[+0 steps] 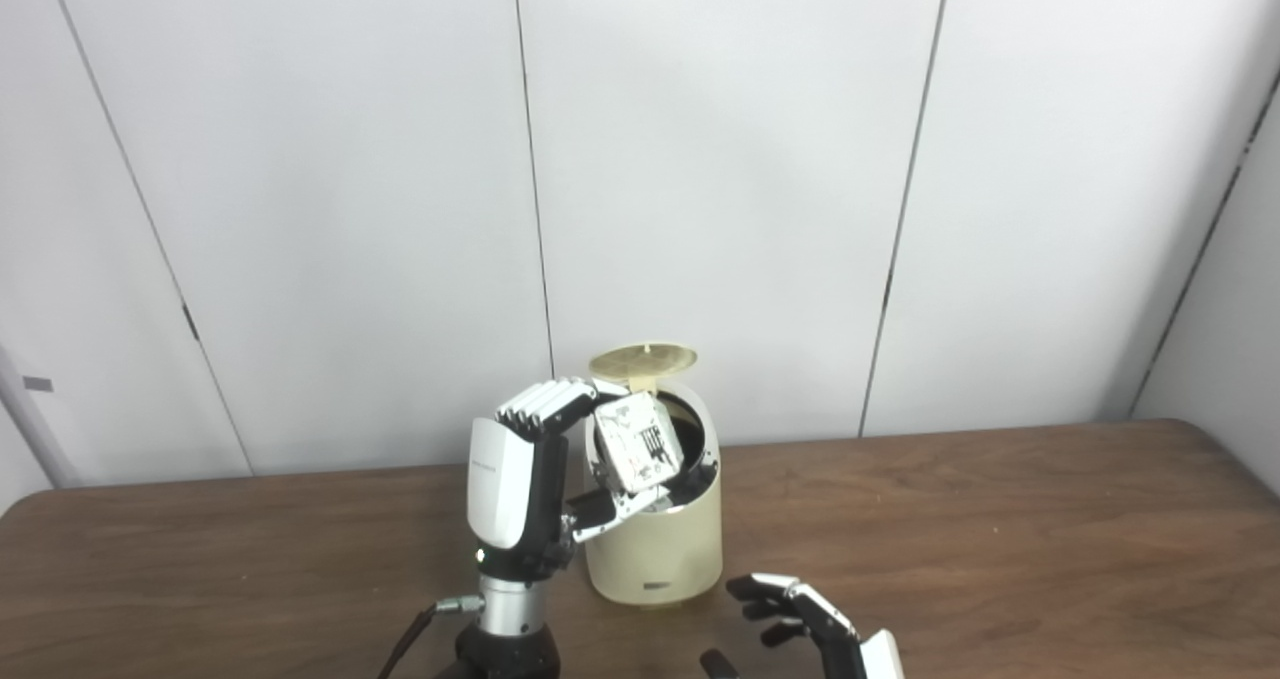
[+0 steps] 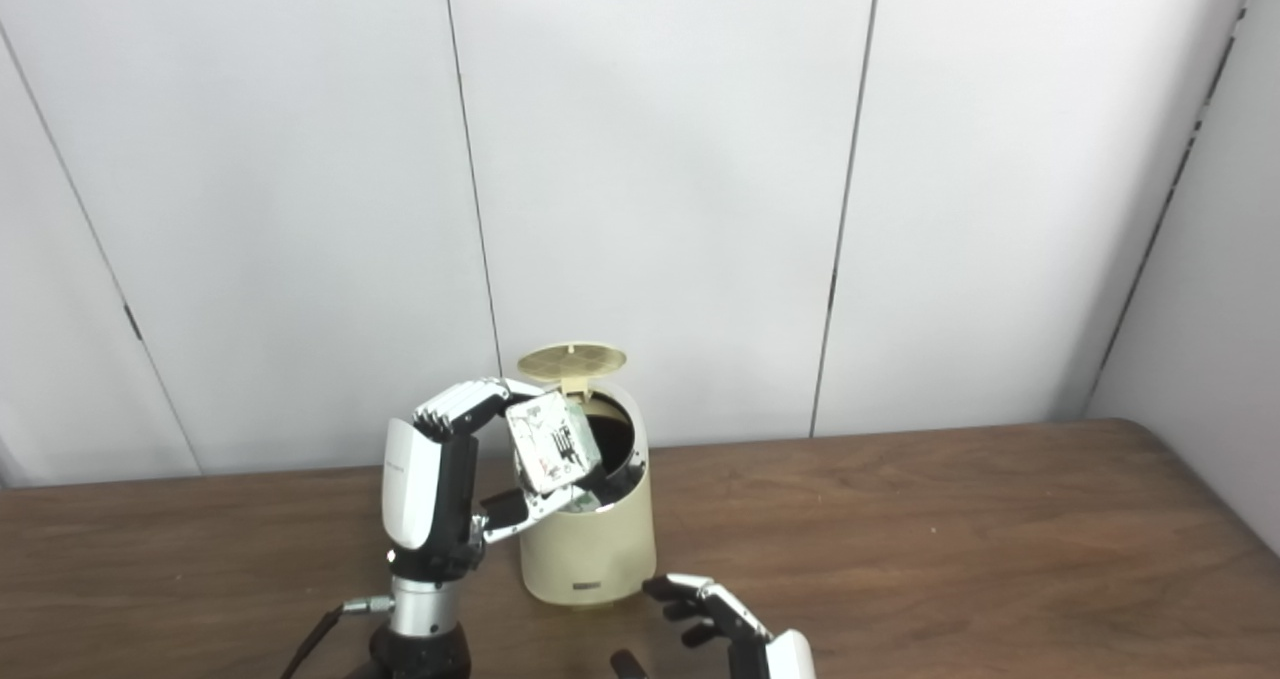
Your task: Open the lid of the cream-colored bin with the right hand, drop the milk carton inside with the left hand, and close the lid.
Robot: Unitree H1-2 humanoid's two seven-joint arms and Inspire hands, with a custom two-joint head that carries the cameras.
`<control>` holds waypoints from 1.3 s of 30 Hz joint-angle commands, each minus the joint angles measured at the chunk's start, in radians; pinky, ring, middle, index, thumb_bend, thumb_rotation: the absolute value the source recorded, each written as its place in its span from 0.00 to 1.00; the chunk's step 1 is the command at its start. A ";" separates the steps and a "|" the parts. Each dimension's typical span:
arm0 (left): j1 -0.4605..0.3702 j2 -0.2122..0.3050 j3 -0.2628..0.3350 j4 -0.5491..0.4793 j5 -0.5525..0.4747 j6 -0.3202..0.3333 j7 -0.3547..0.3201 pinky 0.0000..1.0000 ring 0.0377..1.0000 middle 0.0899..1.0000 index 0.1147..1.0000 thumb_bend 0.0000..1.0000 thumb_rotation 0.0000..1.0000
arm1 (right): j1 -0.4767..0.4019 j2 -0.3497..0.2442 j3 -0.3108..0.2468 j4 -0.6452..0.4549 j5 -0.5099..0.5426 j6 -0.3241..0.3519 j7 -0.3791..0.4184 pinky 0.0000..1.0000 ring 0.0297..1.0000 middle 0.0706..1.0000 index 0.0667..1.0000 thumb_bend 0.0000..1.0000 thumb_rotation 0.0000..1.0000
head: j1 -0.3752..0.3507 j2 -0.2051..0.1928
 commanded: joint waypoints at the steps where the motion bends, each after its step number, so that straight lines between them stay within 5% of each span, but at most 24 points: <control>1: -0.065 -0.006 -0.004 -0.006 0.004 -0.020 0.048 0.46 0.43 0.41 0.44 0.50 0.00 | 0.045 0.018 0.024 -0.004 -0.015 -0.018 -0.007 0.51 0.61 0.63 0.60 0.31 0.22 | -0.002 0.001; 14: -0.096 -0.021 -0.061 0.068 -0.034 -0.020 0.079 0.41 0.43 0.40 0.44 0.50 0.00 | 0.098 0.025 0.037 -0.074 -0.010 -0.012 0.029 0.44 0.55 0.64 0.62 0.29 0.21 | -0.013 0.024; 39: -0.163 -0.041 -0.170 0.279 -0.108 -0.020 0.128 0.42 0.43 0.39 0.45 0.50 0.00 | 0.110 0.041 0.043 -0.089 -0.028 -0.001 0.038 0.49 0.59 0.62 0.61 0.28 0.19 | -0.022 0.033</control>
